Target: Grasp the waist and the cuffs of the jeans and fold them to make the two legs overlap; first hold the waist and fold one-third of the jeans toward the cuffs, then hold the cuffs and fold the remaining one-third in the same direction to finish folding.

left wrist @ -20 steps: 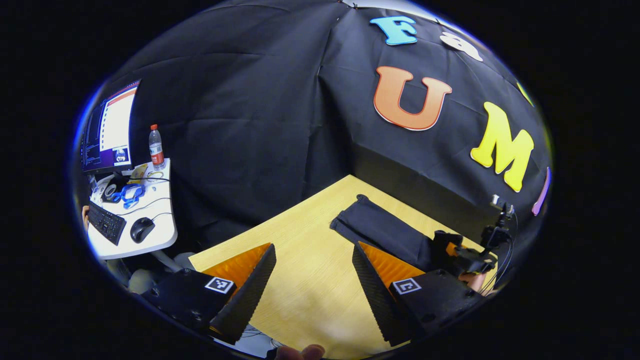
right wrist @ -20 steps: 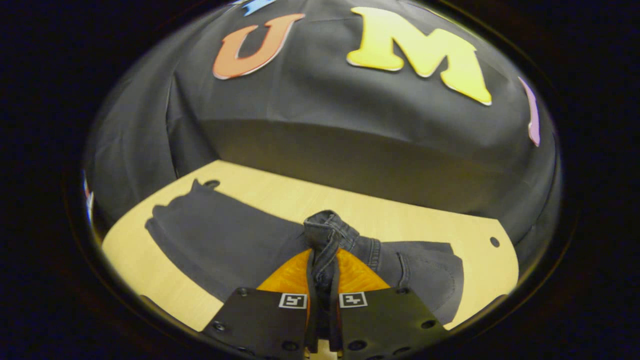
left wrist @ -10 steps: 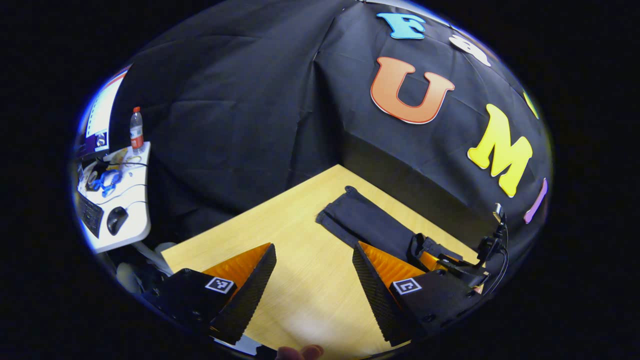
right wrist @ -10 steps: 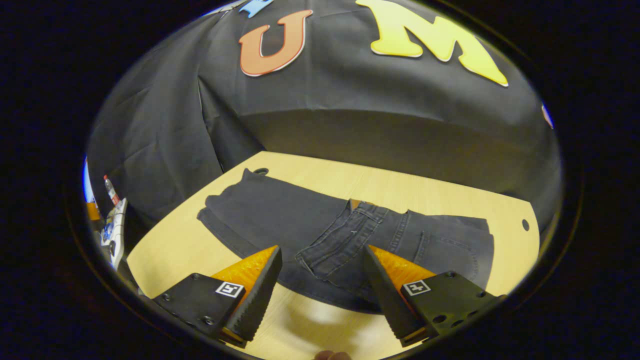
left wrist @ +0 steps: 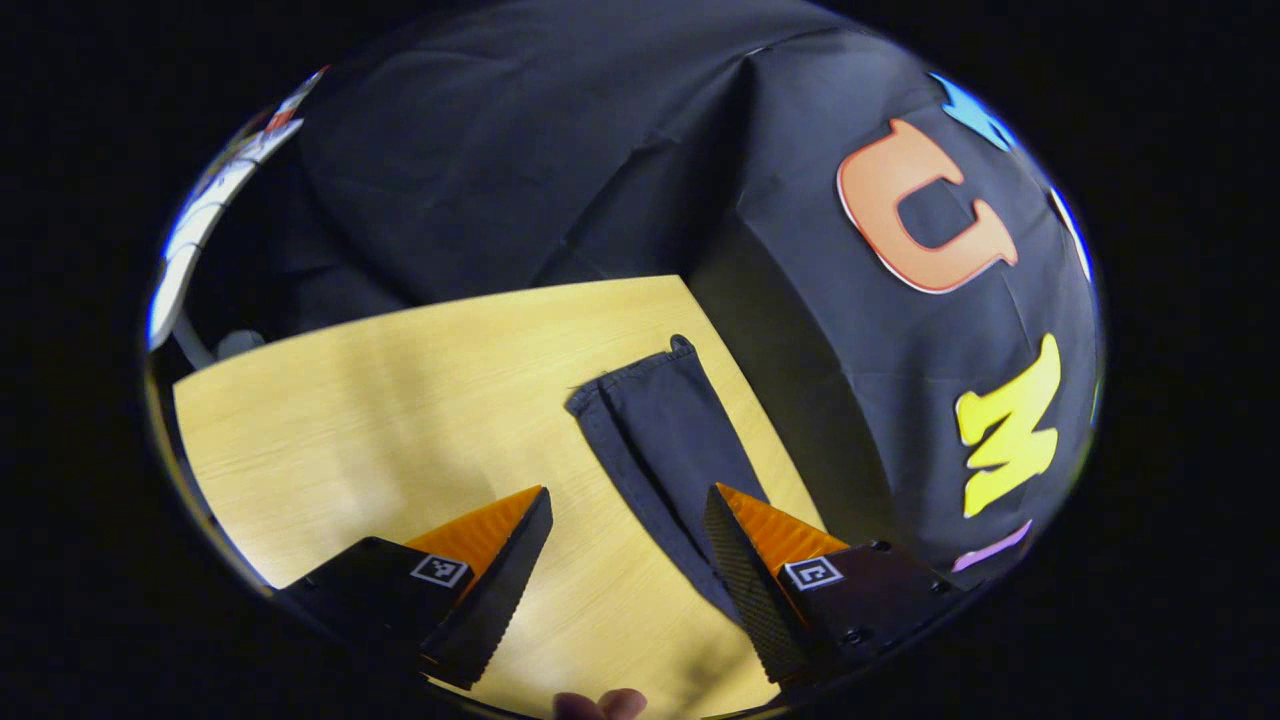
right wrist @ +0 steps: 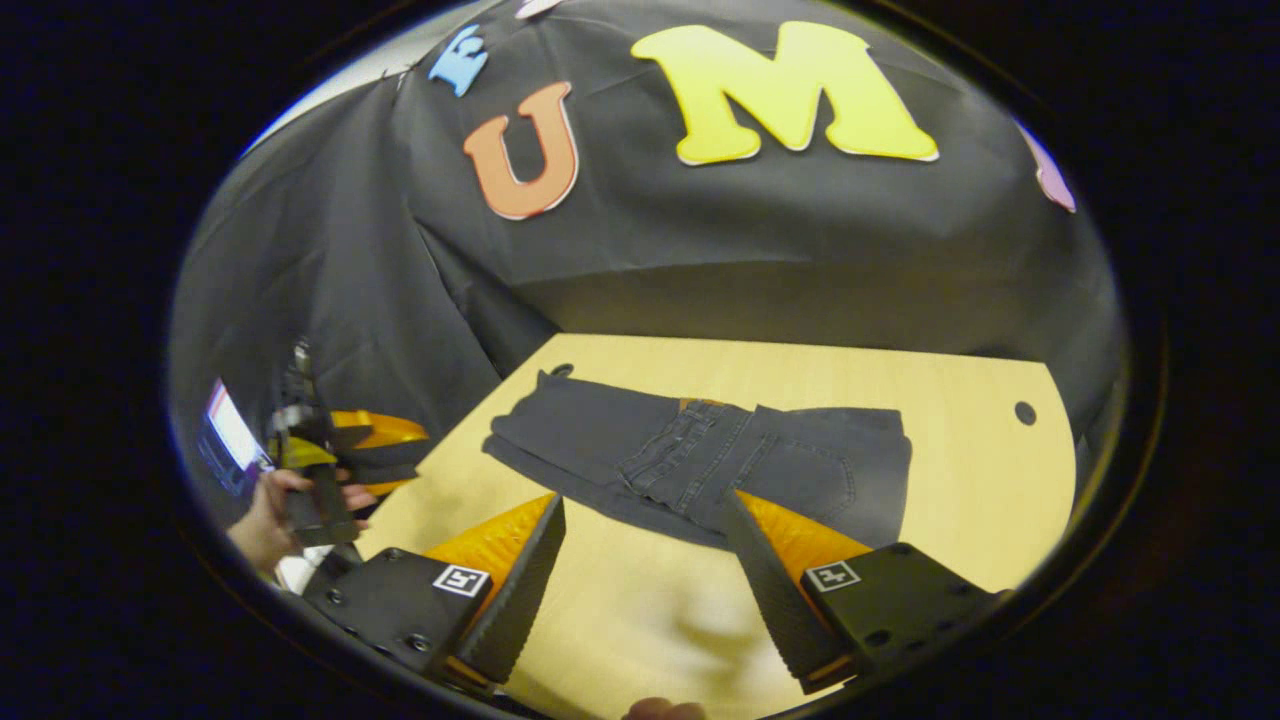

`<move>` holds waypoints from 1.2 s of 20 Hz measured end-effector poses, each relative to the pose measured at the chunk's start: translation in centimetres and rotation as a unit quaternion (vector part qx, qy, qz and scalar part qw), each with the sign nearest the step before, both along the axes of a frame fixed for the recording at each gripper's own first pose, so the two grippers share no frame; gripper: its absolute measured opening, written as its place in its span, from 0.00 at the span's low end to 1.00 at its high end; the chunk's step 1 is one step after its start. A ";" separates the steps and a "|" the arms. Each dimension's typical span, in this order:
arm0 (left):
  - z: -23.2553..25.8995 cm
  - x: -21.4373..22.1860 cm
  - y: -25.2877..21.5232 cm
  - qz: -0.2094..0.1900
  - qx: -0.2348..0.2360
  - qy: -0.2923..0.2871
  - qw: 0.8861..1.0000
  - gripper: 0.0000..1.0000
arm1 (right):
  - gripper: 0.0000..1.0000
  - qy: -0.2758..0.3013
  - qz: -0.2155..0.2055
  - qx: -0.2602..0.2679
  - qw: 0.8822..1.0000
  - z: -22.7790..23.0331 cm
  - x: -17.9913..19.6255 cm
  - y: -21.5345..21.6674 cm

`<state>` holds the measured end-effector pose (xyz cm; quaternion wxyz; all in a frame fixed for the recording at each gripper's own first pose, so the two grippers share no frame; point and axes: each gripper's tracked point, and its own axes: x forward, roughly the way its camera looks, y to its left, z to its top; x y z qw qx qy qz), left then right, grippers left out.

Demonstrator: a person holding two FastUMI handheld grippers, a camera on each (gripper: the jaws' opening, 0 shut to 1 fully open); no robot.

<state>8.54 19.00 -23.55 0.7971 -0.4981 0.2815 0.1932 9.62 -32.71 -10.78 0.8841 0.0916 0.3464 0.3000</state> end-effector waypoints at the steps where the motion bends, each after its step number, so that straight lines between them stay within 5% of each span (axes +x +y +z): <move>1: -0.8 1.3 0.4 0.009 -0.034 0.006 0.999 0.98 | 0.94 0.004 -0.010 0.009 1.000 1.0 0.1 -1.4; 5: -5.2 4.8 1.6 0.046 -0.116 0.057 0.991 0.99 | 0.98 0.035 -0.048 0.053 0.997 2.7 0.1 -5.7; 14: -8.7 7.8 4.3 0.063 -0.099 0.103 0.988 1.00 | 0.98 0.065 -0.093 0.057 0.992 0.6 1.7 -11.6; 24: -9.3 10.7 4.2 0.052 -0.087 0.125 0.987 0.97 | 0.93 0.092 -0.122 0.060 0.986 -1.9 2.8 -13.2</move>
